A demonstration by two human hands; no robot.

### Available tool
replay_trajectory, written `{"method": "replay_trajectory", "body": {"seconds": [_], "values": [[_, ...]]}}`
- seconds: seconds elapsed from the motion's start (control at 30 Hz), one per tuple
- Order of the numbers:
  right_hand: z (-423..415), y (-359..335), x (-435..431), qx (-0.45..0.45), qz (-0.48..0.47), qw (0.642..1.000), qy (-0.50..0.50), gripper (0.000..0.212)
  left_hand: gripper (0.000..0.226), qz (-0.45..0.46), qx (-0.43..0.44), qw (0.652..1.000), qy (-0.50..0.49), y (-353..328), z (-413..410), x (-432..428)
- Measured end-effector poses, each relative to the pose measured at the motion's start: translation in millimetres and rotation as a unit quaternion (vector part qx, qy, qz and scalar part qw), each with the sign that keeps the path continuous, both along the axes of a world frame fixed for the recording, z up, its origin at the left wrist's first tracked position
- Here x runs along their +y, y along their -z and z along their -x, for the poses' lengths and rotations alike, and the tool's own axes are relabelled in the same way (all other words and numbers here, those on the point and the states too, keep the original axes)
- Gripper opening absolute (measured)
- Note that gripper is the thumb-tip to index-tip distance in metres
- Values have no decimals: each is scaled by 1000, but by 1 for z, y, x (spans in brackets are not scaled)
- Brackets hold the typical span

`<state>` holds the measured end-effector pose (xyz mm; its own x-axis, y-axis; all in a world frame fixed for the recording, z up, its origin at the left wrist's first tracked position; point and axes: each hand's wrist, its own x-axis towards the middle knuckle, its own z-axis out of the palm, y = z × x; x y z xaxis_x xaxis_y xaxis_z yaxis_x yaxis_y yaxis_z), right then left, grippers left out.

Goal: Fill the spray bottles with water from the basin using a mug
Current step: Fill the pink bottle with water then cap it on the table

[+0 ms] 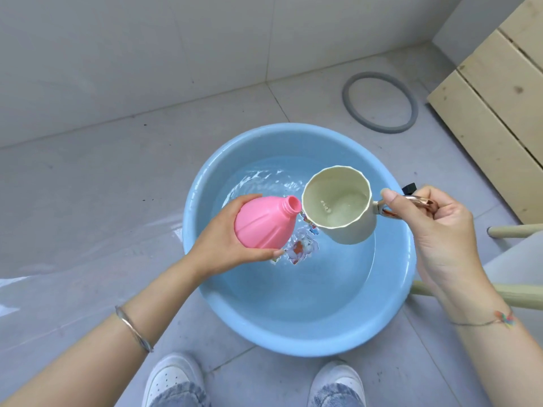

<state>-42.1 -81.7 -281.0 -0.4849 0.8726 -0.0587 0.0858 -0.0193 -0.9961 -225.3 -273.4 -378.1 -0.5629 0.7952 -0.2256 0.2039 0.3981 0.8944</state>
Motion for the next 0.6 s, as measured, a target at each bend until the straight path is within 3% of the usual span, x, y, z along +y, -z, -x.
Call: {"method": "replay_trajectory", "body": {"seconds": [0.13,0.4,0.6], "values": [[3,-9,-4,-34,-52,998,-11,48,91,2,1,1000,1,0,0,1],[8,-24,-8,-102,-151,983,-4,42,90,-3,14,1000,11,0,-1,1],[12,-28,-9,-108,-204,973,-3,42,89,1,21,1000,8,1,-1,2]]}}
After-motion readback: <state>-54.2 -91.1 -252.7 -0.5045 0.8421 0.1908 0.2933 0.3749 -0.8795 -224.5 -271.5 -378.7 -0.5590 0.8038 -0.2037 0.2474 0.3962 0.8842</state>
